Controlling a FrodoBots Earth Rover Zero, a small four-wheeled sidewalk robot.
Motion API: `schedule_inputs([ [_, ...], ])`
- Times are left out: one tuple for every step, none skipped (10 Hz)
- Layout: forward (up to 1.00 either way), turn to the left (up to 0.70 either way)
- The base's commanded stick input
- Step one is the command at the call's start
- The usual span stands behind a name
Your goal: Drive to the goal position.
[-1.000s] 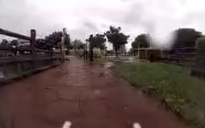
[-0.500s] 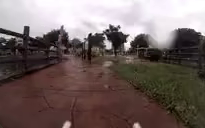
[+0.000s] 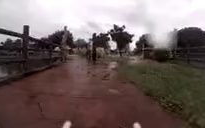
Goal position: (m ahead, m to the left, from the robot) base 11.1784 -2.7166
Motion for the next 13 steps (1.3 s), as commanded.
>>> schedule_inputs([
  [0.50, 0.00],
  [0.50, 0.00],
  [0.50, 0.13],
  [0.50, 0.50],
  [0.50, 0.50],
  [0.50, 0.35],
  [0.50, 0.05],
  [0.50, 0.00],
  [0.50, 0.00],
  [0.50, 0.00],
  [0.50, 0.00],
  [0.50, 0.00],
  [0.50, 0.00],
])
